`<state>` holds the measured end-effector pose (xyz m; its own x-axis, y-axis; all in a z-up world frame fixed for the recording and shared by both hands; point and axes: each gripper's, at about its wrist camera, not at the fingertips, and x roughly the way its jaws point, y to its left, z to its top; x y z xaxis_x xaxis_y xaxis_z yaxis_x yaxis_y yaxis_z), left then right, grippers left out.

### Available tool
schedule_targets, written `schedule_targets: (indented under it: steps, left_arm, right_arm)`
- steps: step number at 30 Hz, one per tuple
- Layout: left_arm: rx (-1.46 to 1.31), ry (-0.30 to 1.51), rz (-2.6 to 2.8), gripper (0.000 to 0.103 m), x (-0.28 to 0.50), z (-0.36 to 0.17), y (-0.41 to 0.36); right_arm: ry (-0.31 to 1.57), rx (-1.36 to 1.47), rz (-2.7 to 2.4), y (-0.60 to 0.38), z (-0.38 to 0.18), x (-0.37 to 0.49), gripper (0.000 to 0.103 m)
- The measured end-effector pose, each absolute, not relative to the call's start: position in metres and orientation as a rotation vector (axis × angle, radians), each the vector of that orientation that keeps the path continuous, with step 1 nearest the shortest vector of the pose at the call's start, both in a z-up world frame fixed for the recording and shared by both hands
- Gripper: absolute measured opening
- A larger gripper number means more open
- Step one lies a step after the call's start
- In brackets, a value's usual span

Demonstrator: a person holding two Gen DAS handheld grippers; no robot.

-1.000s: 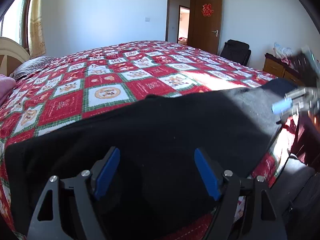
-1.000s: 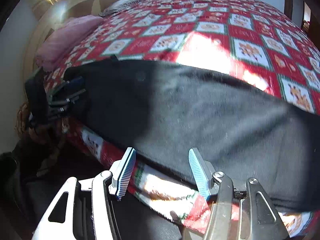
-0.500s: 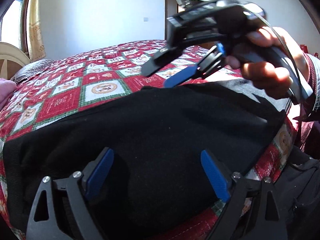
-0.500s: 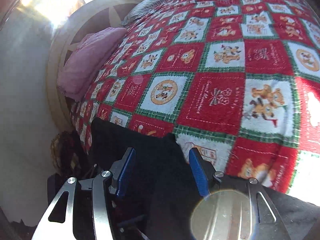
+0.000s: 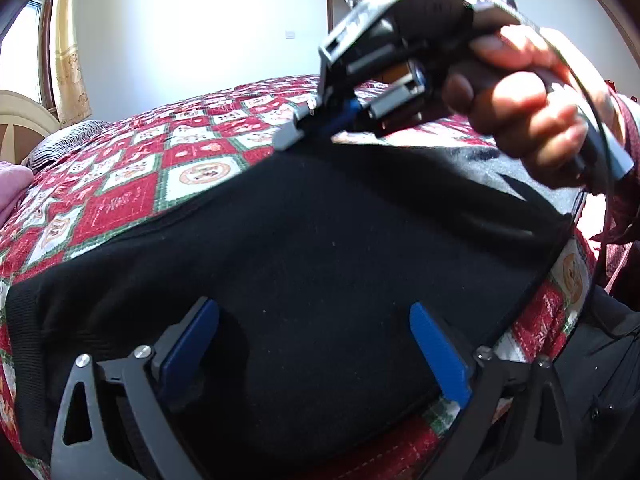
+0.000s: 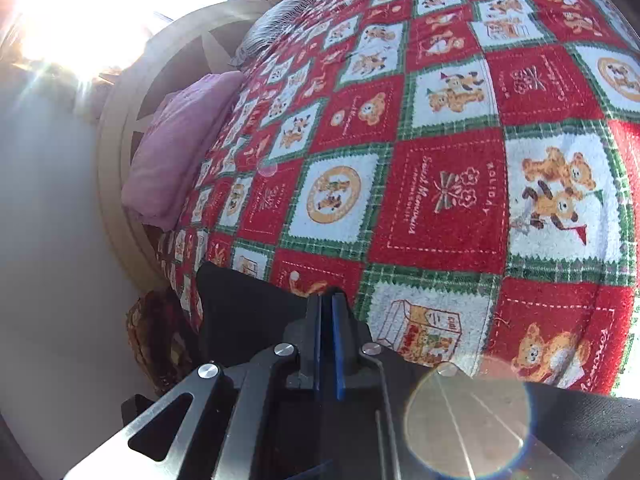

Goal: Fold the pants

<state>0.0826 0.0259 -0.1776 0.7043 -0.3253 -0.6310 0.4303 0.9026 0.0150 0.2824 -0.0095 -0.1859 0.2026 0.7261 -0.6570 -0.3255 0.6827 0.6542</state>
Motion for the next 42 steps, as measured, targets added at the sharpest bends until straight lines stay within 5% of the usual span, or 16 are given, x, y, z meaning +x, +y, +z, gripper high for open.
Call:
schedule_targets:
  steps: [20, 22, 24, 25, 34, 42]
  left_arm:
    - [0.153, 0.679, -0.374, 0.103, 0.084, -0.171, 0.04]
    - [0.149, 0.661, -0.341, 0.102, 0.085, -0.164, 0.053]
    - [0.118, 0.644, -0.309, 0.103, 0.086, -0.157, 0.071]
    - [0.098, 0.632, -0.282, 0.103, 0.087, -0.153, 0.084]
    - [-0.037, 0.725, -0.026, 0.103, 0.106, -0.178, 0.173]
    - [-0.085, 0.697, -0.014, 0.103, 0.099, -0.17, 0.174]
  right_arm:
    - [1.126, 0.326, 0.674, -0.014, -0.214, 0.299, 0.004]
    - [1.123, 0.347, 0.681, -0.021, -0.21, 0.294, 0.009]
    - [1.064, 0.264, 0.653, -0.03, -0.194, 0.281, 0.039]
    - [1.029, 0.228, 0.649, -0.033, -0.186, 0.274, 0.044]
    - [1.057, 0.043, 0.797, -0.039, -0.191, 0.173, 0.045]
    - [1.012, 0.023, 0.764, -0.056, -0.201, 0.143, 0.045]
